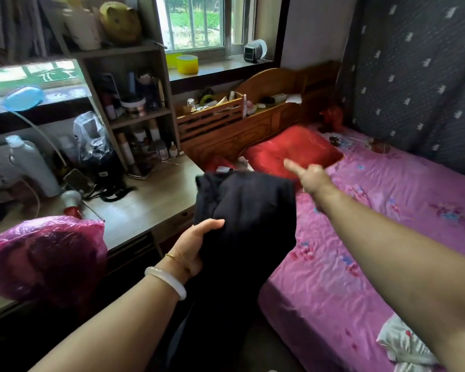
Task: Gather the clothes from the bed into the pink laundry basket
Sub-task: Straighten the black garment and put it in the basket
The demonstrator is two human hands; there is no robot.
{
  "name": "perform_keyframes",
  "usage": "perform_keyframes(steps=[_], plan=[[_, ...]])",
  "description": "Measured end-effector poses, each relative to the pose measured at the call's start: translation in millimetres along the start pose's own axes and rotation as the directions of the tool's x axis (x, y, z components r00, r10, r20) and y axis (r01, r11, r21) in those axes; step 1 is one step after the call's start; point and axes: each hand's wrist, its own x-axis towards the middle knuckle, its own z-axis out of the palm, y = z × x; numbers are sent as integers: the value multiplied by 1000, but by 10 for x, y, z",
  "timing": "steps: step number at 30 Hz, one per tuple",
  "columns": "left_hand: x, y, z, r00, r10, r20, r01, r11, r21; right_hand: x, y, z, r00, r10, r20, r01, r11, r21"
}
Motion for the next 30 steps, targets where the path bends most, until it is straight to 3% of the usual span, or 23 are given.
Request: perform_keyframes(steps=[1, 3, 5, 7, 12, 15, 18, 21, 26, 30], plan=[[7, 40, -1, 1000, -4, -8, 4, 999, -33, -100, 227, 53, 966, 196, 170, -196, 980, -16], [52, 68, -37, 999, -10, -32, 7, 996, -94, -354, 617, 208, 785, 394, 479, -409, 909, -77], [55, 79, -67, 999, -22, -35, 17, 989, -146, -462, 930, 379, 673, 347, 653, -511, 857, 70], [71, 61, -134, 998, -18, -56, 5, 975, -223, -538, 1079, 520, 621, 273, 735, -571, 800, 186], [53, 99, -198, 996, 9, -85, -36, 949, -314, -507, 1222, 623, 601, 273, 751, -643, 724, 251], [52, 110, -191, 999, 1, -53, -19, 941, -338, -548, 1091, 629, 578, 172, 798, -598, 754, 271], [17, 170, -168, 999, 10, -42, -25, 929, -369, -520, 950, 699, 642, 145, 753, -507, 817, 274], [19, 244, -211, 998, 8, -64, -29, 941, -337, -419, 900, 744, 720, 116, 684, -467, 811, 354], [11, 243, -305, 994, 37, -100, -66, 949, -309, -403, 807, 668, 580, 198, 791, -593, 768, 243], [-16, 175, -395, 994, -9, -107, -14, 979, -205, -412, 757, 710, 572, 174, 802, -595, 761, 259]])
